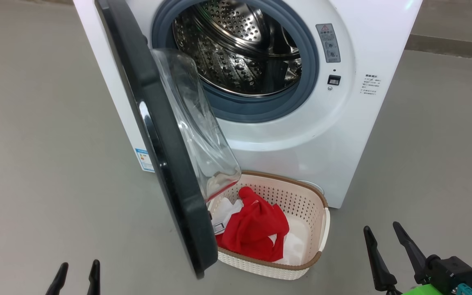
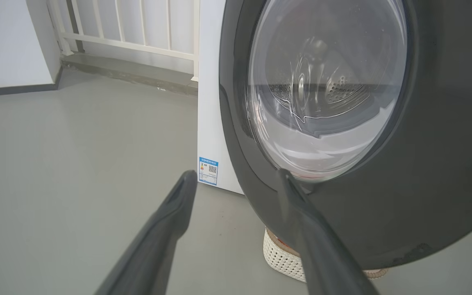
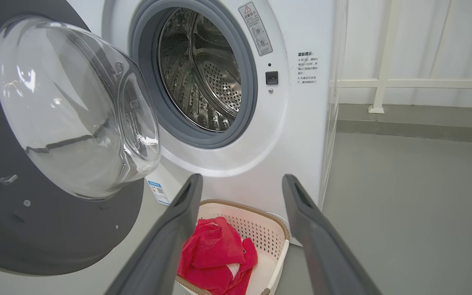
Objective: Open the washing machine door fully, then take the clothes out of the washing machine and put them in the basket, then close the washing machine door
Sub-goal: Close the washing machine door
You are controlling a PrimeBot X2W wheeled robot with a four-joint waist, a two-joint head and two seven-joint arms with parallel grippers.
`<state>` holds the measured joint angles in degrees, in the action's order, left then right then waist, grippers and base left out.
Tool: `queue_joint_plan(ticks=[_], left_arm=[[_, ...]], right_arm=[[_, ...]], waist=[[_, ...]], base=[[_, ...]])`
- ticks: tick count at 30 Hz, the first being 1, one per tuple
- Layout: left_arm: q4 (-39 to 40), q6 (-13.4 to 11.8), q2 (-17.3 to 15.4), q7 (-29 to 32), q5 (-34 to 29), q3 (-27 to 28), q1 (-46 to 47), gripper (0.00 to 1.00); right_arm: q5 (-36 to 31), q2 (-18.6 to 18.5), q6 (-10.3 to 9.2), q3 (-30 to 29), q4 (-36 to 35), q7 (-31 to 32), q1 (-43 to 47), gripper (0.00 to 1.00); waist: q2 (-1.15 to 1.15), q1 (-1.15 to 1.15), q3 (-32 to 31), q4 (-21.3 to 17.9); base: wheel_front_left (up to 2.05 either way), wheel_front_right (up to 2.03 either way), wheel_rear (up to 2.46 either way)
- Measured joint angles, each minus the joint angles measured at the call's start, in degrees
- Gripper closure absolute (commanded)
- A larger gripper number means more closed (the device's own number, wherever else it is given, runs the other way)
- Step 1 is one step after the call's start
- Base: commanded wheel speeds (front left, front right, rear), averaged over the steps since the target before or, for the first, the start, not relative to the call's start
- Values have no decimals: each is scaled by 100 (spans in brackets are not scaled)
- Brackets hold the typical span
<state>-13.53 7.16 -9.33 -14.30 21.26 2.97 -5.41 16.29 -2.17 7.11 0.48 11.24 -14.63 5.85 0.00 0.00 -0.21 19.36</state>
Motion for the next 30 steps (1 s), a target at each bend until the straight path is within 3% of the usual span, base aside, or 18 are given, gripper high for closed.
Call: queue_joint_plan(ticks=[20,21,22,23,24,30], left_arm=[[10,1,42,0,-137,-3,-21,0],[5,1,32,0,-53,-54,-19,23],[1,1,10,0,76,-116,-16,55],[4,1,-20,0,182,-160,-7,67],[7,1,-54,0,302,-185,17,100],[197,1,-280,0,1707,-226,296,100]], right_arm=[[30,0,0,-3,8,0,0,0],[30,0,0,-3,9,0,0,0],[30,0,0,-3,9,0,0,0],[30,0,0,-3,9,0,0,0],[30,0,0,-3,9,0,-1,0],[31,0,0,-2,10,0,-1,0]], waist=[[0,0,-9,-14],[0,0,-7,-17],[0,0,-5,-20],[0,0,-1,-23],[0,0,1,-28],[0,0,26,-61]], base=[[0,0,0],[0,0,0],[0,0,0],[0,0,0],[0,0,0],[0,0,0]])
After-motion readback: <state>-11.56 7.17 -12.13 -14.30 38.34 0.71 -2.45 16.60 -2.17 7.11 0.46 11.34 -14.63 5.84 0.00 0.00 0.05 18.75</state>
